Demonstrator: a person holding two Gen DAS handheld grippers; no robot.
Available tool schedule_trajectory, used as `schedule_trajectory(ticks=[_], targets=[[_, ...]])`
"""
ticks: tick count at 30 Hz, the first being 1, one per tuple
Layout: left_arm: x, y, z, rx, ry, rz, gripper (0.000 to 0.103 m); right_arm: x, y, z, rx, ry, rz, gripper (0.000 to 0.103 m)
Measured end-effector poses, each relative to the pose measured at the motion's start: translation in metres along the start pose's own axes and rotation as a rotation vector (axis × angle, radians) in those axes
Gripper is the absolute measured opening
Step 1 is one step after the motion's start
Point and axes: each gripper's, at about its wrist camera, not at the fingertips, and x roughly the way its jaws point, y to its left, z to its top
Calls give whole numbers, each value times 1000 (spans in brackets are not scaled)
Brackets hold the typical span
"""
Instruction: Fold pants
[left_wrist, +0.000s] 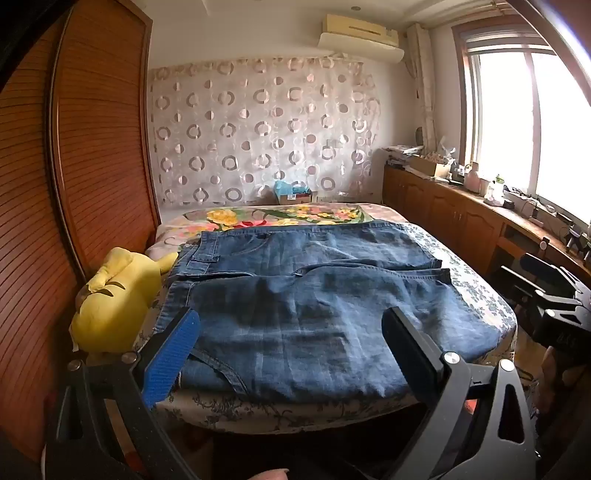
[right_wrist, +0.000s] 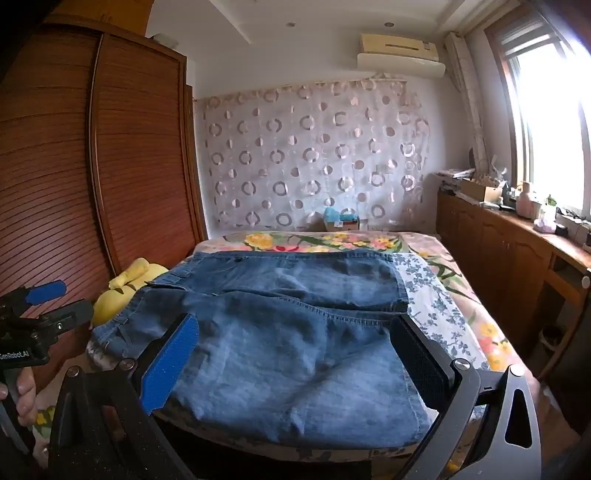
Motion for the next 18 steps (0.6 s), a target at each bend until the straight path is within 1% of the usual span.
schedule_trajectory(ticks=[5,18], targets=[[1,0,0,-6,12,-1,99,2,-1,-1,8,-1,-5,103],[0,0,0,1,8,3,99,-1,-2,0,10,-2,-9,103]])
